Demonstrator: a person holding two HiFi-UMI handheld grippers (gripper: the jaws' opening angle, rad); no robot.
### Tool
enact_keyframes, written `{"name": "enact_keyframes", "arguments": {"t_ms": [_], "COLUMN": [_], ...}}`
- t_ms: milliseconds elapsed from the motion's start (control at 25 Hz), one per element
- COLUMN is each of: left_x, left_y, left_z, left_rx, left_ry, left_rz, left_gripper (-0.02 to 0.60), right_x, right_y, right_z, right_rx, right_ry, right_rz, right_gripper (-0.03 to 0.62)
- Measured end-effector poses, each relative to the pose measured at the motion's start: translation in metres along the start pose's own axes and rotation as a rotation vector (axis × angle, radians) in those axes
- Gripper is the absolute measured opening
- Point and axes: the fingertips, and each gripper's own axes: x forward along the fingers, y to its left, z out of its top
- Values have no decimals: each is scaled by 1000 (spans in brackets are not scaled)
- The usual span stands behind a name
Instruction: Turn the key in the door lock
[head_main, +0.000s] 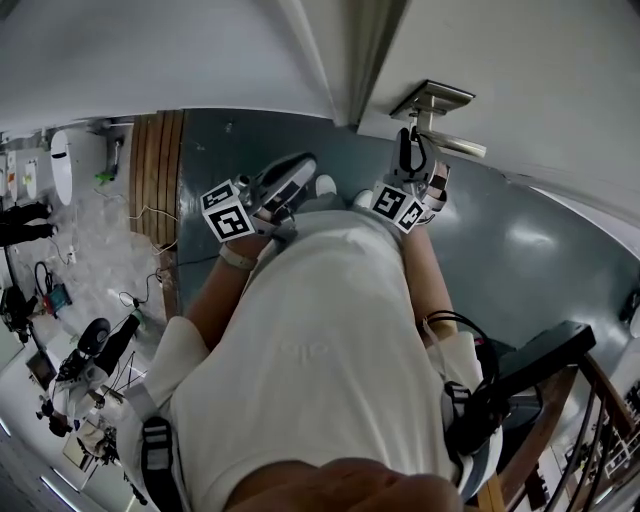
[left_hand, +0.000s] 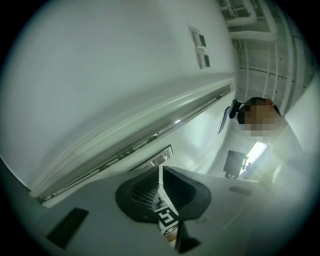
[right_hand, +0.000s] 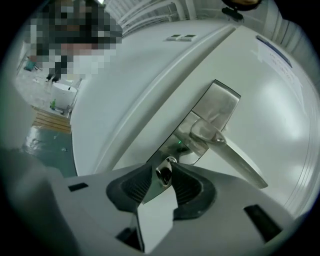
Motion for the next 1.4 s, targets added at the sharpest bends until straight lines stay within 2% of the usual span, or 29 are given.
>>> {"name": "enact_keyframes", "arguments": {"t_ms": [160, 320, 640, 880, 1120, 1400], "left_x": [-1, -1, -3, -5, -7, -8], "left_y": [-6, -4, 0, 4, 8, 11], "left_z": [2, 0, -1, -1, -4, -5], "left_rx": [8, -3, -17, -34, -45, -57], "left_ry": [-7, -9, -34, -53, -59, -73], "left_rz": [-8, -11, -8, 2, 8, 16], "left_gripper": [11, 11, 11, 11, 11, 11], "right_x": [0, 4, 9, 10, 10, 11], "right_y": [-11, -15, -16, -15, -14, -13], "right_z": [1, -2, -8, -16, -18, -19], "right_rx": [71, 188, 616, 755, 955, 1134], "right_ry": [-1, -6, -15, 6, -11, -19], "right_rz": [-43, -39, 92, 142, 196, 266], "right_gripper": [89, 61, 63, 61, 61, 61]}}
